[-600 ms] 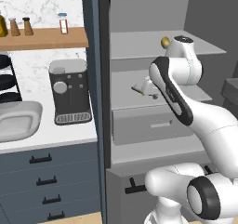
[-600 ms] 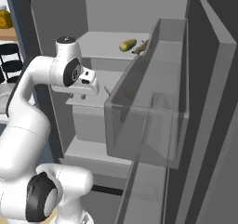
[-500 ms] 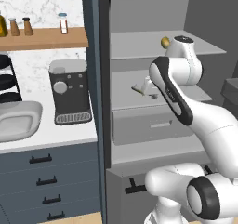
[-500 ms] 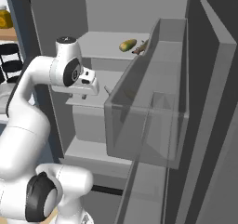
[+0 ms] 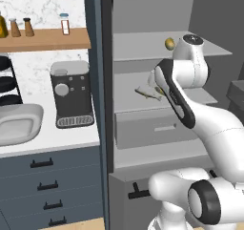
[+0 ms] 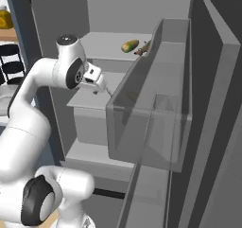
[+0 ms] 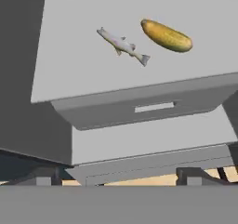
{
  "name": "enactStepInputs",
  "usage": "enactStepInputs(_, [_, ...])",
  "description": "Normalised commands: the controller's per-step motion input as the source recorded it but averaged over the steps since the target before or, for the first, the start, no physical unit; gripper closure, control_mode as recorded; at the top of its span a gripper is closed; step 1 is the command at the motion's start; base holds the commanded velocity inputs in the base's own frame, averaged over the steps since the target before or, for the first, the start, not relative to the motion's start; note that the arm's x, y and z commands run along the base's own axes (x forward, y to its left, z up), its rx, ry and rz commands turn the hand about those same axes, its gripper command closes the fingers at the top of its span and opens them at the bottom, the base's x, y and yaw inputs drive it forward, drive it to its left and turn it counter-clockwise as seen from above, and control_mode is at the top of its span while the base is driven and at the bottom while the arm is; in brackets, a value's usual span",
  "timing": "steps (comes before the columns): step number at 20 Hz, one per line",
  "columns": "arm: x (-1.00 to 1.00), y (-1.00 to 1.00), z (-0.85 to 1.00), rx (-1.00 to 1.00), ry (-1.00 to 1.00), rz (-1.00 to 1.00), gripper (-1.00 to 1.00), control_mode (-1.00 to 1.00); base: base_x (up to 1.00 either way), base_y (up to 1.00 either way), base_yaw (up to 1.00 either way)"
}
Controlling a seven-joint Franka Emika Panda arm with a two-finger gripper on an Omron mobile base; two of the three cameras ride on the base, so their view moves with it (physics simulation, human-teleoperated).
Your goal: Place one cucumber and one fish in each tupperware on the nearby counter, to pack two identical lunches.
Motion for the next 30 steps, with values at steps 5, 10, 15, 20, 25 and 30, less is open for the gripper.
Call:
enactStepInputs(5, [0.28, -0.23, 0.84, 0.0, -0.38, -0.36, -1.0, -1.0, 0.0, 0.0, 0.0])
enactStepInputs(10, [0.15, -0.32, 0.95, 0.0, -0.3, -0.23, -1.0, -1.0, 0.0, 0.0, 0.0])
enactStepInputs(15, [0.14, -0.28, 0.99, -0.02, -0.22, -0.12, -1.0, -1.0, 0.0, 0.0, 0.0])
enactStepInputs(20, [0.59, -0.25, 0.46, -0.11, -0.05, -0.09, -1.0, -1.0, 0.0, 0.0, 0.0])
enactStepInputs(25, [0.76, -0.16, -0.11, -0.1, 0.04, 0.0, -1.0, -1.0, 0.0, 0.0, 0.0])
enactStepInputs(30, [0.93, -0.2, -0.01, 0.01, 0.05, 0.05, -1.0, -1.0, 0.0, 0.0, 0.0])
